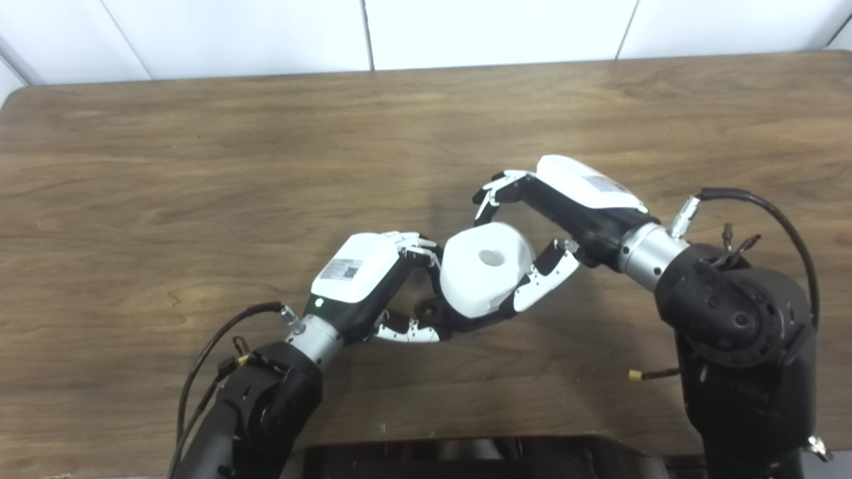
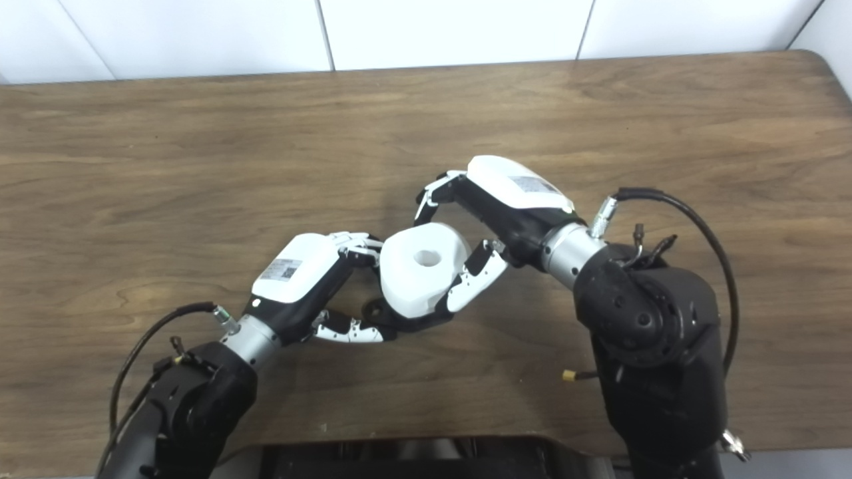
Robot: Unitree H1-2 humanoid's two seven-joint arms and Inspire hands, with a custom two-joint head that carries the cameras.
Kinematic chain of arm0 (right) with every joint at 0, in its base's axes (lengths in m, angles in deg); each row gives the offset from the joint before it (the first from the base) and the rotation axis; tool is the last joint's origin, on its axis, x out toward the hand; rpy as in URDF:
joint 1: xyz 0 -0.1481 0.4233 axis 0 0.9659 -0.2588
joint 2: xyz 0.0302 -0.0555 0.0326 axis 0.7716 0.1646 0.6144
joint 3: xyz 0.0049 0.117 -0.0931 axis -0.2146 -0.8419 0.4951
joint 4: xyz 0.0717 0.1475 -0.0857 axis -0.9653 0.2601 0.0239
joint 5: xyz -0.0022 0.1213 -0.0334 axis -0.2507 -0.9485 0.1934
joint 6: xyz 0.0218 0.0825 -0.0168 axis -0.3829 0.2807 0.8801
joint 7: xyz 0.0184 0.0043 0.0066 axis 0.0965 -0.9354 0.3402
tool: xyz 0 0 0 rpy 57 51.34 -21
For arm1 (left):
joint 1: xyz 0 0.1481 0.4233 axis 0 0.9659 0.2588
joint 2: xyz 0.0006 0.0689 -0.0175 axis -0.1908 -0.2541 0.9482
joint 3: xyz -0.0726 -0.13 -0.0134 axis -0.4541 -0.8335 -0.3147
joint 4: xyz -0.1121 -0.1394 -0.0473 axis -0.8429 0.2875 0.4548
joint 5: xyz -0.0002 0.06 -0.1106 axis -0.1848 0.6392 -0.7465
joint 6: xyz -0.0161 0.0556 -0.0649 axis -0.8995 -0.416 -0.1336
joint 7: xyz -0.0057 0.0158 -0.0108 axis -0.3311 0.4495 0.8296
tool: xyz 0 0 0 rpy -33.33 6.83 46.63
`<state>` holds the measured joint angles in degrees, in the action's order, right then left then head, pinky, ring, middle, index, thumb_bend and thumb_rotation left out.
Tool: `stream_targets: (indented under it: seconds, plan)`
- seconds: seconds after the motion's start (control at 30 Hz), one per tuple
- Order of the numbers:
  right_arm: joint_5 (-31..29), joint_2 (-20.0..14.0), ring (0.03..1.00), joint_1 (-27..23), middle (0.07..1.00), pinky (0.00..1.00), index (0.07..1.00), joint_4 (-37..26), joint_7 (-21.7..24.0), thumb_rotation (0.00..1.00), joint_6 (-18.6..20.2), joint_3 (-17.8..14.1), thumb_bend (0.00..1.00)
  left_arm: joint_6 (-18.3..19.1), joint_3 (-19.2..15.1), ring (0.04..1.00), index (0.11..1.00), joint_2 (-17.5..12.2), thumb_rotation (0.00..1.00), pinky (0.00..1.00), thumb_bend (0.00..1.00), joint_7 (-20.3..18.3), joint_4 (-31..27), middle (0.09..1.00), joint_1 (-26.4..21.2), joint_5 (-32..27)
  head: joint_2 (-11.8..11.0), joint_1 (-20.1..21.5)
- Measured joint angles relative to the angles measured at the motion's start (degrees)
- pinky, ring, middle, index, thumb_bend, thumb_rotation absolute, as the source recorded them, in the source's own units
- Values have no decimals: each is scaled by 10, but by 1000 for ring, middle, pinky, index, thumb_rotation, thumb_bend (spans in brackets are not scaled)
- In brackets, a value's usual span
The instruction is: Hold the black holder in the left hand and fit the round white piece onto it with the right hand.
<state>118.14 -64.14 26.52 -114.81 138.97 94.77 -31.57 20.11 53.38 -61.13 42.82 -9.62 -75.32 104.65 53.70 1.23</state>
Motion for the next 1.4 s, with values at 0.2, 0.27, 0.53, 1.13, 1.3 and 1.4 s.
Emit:
stream_targets:
  seconds: [0.2, 0.27, 0.53, 1.13, 1.3, 1.4]
  plan:
    - [-3, -2, 913, 7, 814, 899, 483, 9, -19, 132, -1, 5, 524, 0, 0, 858, 488, 2, 49, 850, 520, 0, 0, 787, 0, 3, -1, -2]
    - [-4, -2, 913, 8, 810, 899, 483, 15, -23, 132, -1, 8, 524, 0, 0, 858, 488, 3, 49, 848, 520, 0, 0, 787, 0, 4, -1, -2]
    - [-11, -7, 910, 9, 810, 869, 483, 19, -39, 134, -3, 24, 524, 0, -1, 853, 488, 6, 49, 847, 520, 0, 0, 788, 1, 10, -1, -8]
    - [-13, -28, 911, -4, 811, 860, 483, 34, -40, 133, -4, 54, 524, 6, -1, 853, 488, 17, 49, 848, 521, 0, 0, 787, 2, 18, 4, -11]
    - [-20, -37, 905, -8, 809, 876, 483, 35, -40, 133, -4, 57, 524, 7, -1, 852, 488, 20, 49, 848, 521, 0, 0, 785, 3, 20, 4, -11]
    - [-24, -40, 906, -9, 808, 888, 483, 35, -40, 132, -4, 58, 524, 7, -1, 854, 488, 20, 48, 850, 521, -1, 0, 788, 3, 20, 4, -11]
